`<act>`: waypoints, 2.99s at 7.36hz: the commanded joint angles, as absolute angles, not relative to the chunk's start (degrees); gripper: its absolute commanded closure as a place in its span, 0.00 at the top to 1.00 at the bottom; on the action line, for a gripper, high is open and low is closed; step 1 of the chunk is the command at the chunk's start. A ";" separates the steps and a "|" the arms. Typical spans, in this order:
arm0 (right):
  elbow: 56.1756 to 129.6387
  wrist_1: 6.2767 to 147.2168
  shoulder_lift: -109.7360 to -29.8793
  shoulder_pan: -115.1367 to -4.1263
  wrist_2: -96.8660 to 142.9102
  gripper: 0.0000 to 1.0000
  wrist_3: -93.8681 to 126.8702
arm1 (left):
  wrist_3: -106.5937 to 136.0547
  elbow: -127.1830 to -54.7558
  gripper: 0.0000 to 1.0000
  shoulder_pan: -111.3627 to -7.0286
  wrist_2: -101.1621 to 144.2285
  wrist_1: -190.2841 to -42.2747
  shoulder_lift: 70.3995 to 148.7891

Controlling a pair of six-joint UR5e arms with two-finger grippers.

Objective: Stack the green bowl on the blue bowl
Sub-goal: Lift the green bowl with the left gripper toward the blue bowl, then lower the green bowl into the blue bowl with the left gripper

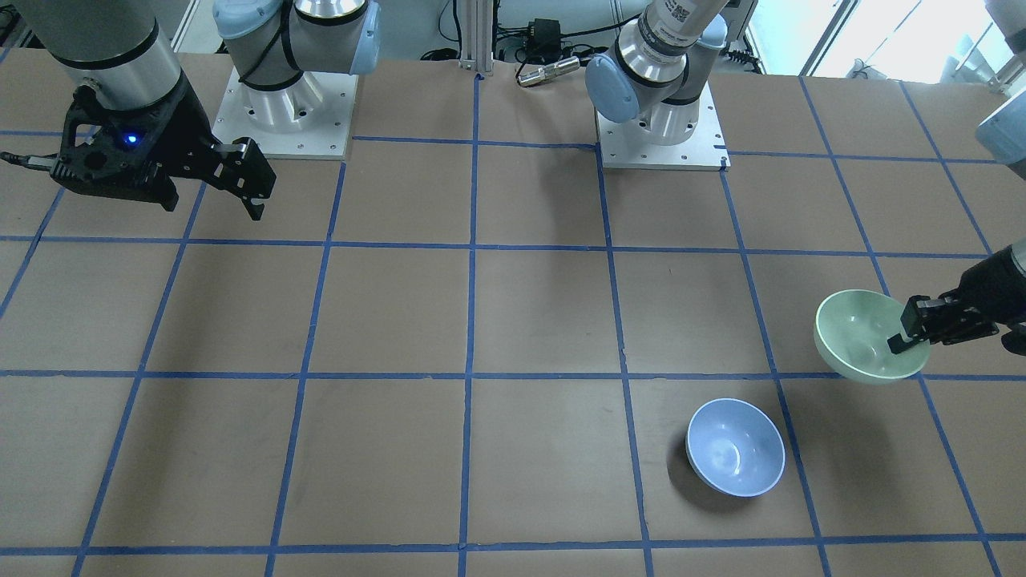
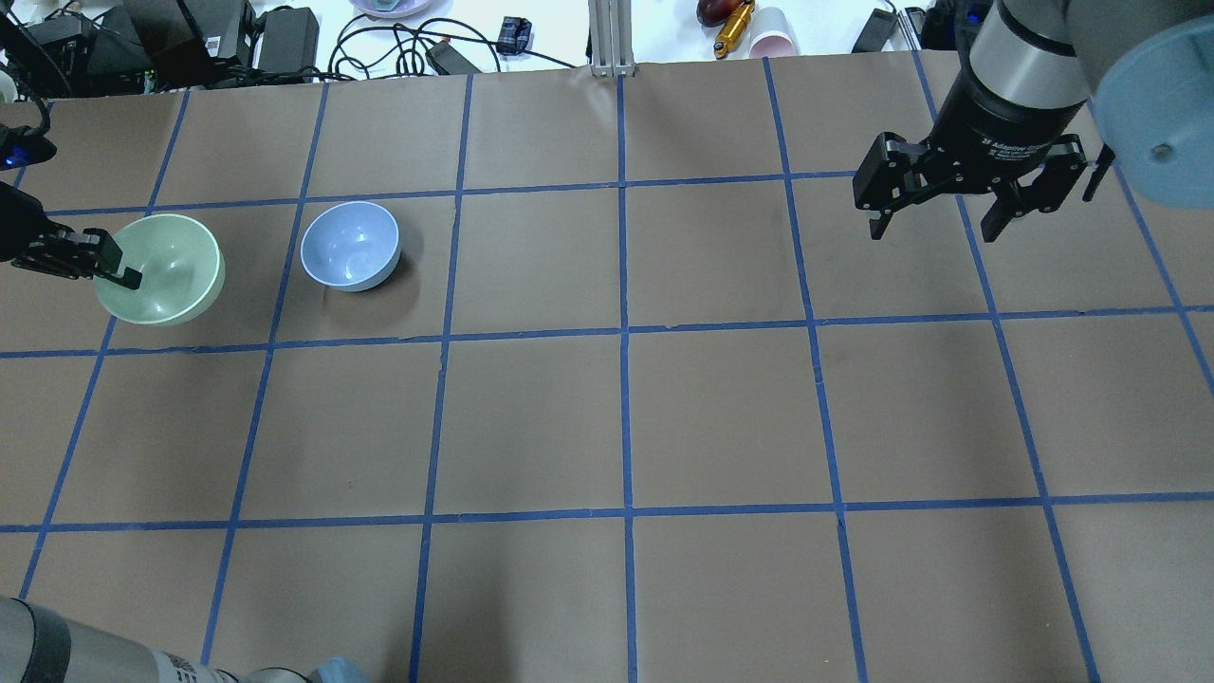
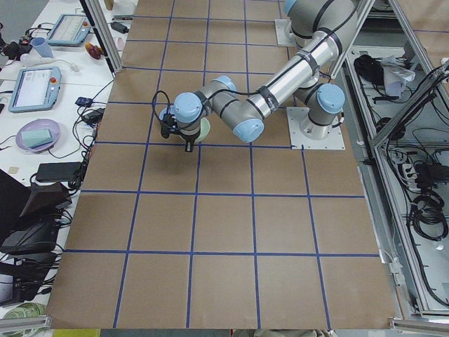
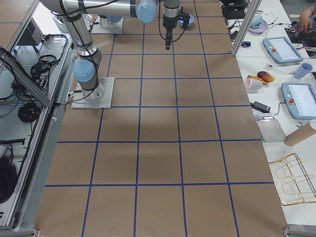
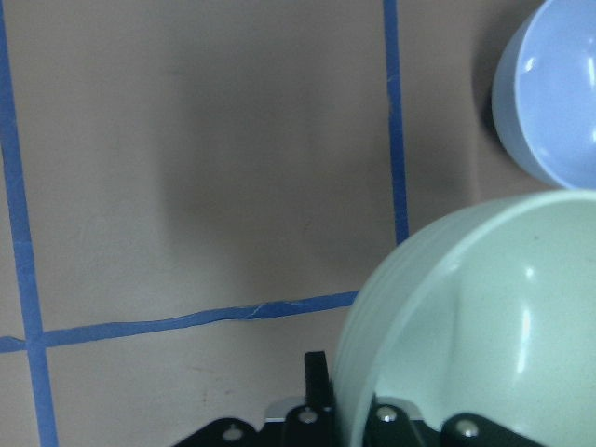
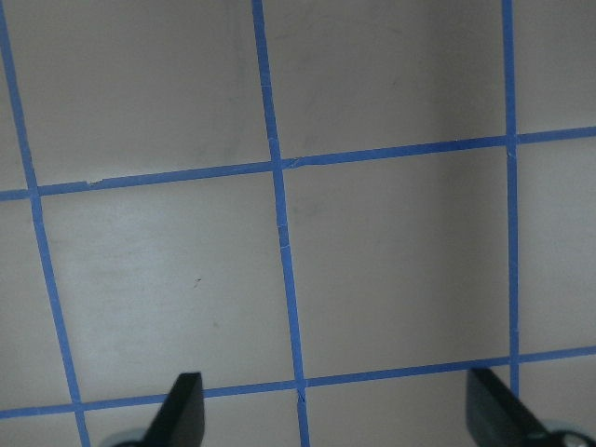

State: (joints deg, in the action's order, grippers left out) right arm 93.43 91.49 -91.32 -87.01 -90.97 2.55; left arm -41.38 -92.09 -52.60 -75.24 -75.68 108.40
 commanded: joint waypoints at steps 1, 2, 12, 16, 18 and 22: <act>93.43 91.49 -91.32 -87.01 -90.97 1.00 2.55 | -35.02 -90.79 0.05 -55.45 -74.00 -76.47 109.59; 93.43 91.49 -91.32 -87.01 -90.97 1.00 2.55 | -31.07 -90.70 0.05 -57.55 -72.96 -76.03 110.30; 93.43 91.49 -91.32 -87.01 -90.97 1.00 2.55 | -15.73 -87.98 0.04 -66.27 -68.64 -66.28 119.52; 93.43 91.49 -91.32 -87.01 -90.97 1.00 2.55 | -16.00 -88.15 0.05 -66.27 -68.64 -65.39 120.58; 93.43 91.49 -91.32 -87.01 -90.97 1.00 2.55 | -16.17 -88.42 0.22 -66.27 -68.82 -65.39 121.11; 93.43 91.49 -91.32 -87.01 -90.88 1.00 2.55 | -15.03 -88.33 0.63 -66.27 -68.91 -65.39 121.03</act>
State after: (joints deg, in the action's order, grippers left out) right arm 93.43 91.49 -91.32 -87.01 -90.95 2.55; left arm -15.34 -88.39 -66.27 -68.91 -65.39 121.06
